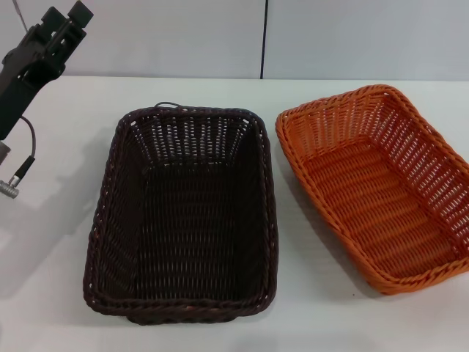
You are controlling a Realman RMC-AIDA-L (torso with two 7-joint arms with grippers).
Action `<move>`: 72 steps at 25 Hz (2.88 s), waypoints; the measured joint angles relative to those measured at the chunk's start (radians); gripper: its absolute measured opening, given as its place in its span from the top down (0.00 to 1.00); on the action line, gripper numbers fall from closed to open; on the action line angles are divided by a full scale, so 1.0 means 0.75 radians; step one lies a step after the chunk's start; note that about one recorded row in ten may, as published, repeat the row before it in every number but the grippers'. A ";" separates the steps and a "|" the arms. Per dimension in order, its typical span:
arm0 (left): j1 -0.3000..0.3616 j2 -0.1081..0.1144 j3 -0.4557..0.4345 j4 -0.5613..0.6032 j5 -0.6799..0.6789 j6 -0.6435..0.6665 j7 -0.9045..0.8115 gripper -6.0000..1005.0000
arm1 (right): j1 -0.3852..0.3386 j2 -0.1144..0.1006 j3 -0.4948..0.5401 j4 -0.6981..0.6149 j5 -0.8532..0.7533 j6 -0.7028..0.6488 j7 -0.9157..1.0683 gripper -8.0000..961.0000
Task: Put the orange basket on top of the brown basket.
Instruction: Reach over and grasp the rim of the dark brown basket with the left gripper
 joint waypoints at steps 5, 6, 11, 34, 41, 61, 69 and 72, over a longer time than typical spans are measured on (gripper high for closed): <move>0.000 0.001 0.000 0.001 0.000 0.001 -0.004 0.27 | 0.000 -0.001 0.011 0.000 0.000 0.001 0.000 0.22; -0.003 0.001 0.000 0.002 0.003 0.005 -0.006 0.27 | 0.001 -0.001 0.011 0.000 0.000 0.004 0.000 0.22; -0.017 0.016 0.091 -0.051 0.013 0.103 -0.130 0.27 | -0.003 -0.001 0.014 0.000 0.000 0.023 0.000 0.22; -0.080 0.118 0.364 -1.485 2.036 0.019 -2.252 0.27 | -0.017 -0.026 0.120 -0.009 0.000 0.186 -0.001 0.22; -0.081 0.012 0.405 -1.618 2.371 -0.145 -2.431 0.27 | -0.015 -0.050 0.122 -0.008 0.000 0.252 -0.008 0.22; -0.064 0.005 0.504 -1.498 2.349 -0.131 -2.501 0.30 | 0.007 -0.070 0.131 -0.010 0.000 0.302 -0.010 0.21; -0.066 0.009 0.589 -1.404 2.332 -0.069 -2.481 0.33 | 0.006 -0.069 0.131 -0.007 0.000 0.317 -0.010 0.21; -0.063 0.009 0.590 -1.405 2.327 -0.069 -2.472 0.34 | 0.005 -0.069 0.131 -0.006 0.000 0.327 -0.010 0.21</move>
